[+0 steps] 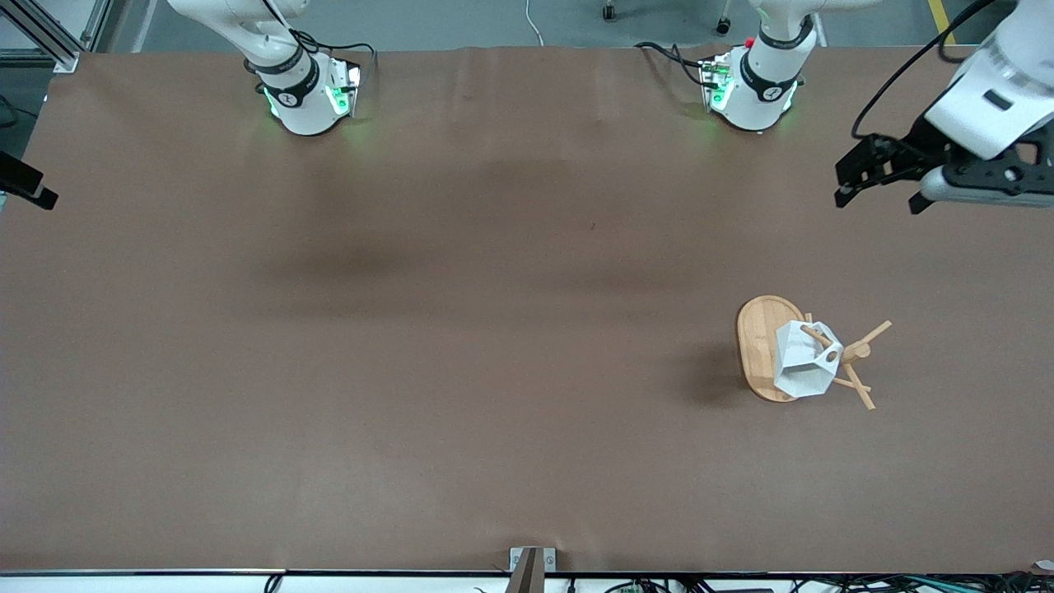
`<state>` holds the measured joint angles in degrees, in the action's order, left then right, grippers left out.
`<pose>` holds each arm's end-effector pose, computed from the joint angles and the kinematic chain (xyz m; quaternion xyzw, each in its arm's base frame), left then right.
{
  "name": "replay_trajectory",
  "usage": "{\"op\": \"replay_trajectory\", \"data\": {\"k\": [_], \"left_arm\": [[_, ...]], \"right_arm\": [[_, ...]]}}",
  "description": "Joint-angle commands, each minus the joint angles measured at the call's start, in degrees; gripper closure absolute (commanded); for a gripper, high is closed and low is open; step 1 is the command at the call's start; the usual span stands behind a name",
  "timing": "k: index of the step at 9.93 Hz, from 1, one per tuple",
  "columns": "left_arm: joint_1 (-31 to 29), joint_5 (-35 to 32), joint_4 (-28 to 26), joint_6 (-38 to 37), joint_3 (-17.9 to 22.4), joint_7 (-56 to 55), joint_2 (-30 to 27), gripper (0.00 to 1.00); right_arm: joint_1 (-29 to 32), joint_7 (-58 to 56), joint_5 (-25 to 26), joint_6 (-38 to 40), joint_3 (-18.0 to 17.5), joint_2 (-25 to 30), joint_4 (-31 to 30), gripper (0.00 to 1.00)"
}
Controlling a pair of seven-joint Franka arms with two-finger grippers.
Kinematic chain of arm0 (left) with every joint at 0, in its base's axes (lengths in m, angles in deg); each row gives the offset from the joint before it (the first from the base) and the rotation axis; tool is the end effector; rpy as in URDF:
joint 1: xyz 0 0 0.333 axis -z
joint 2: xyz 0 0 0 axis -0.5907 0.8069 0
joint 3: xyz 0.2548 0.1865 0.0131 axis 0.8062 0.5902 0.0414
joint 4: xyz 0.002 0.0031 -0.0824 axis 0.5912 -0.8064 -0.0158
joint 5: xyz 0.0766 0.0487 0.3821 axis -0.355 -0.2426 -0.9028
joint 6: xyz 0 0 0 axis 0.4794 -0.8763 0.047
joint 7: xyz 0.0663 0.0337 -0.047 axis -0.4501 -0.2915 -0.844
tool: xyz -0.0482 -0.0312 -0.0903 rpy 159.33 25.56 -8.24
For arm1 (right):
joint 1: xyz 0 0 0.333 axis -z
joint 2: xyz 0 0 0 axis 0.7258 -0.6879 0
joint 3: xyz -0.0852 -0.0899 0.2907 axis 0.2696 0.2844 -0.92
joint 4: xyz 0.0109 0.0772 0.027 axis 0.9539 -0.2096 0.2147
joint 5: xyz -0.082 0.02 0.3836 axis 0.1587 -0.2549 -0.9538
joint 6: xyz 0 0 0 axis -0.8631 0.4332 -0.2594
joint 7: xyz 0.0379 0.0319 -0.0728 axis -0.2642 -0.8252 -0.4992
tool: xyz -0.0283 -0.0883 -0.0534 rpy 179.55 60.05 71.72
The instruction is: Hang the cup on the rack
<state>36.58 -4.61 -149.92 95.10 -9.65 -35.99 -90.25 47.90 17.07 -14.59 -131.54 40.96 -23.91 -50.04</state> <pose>0.5288 -0.0945 0.6649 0.9984 -0.0414 0.0221 0.0322 0.5371 -0.0843 0.6683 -0.9969 0.0780 0.0103 0.0042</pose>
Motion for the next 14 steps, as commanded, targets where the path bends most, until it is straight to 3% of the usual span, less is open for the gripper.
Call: {"op": "replay_trajectory", "data": {"k": [1, 6, 14], "left_arm": [[2.96, -1.21, 8.64, -6.09, 2.93, -0.78, 6.06, 0.00], [3.06, -1.65, 4.25, -8.21, 3.47, -2.80, 2.01, 0.00], [2.97, -4.64, 3.63, -8.12, 2.85, -2.71, 0.87, 0.00]], "right_arm": [[0.48, -1.05, 0.23, 0.55, -0.53, -0.66, 1.47, 0.00], [0.13, -0.96, 0.23, 0.82, -0.44, -0.57, 1.47, 0.00], [0.22, -1.05, 0.23, 0.82, -0.44, -0.57, 1.47, 0.00]]}}
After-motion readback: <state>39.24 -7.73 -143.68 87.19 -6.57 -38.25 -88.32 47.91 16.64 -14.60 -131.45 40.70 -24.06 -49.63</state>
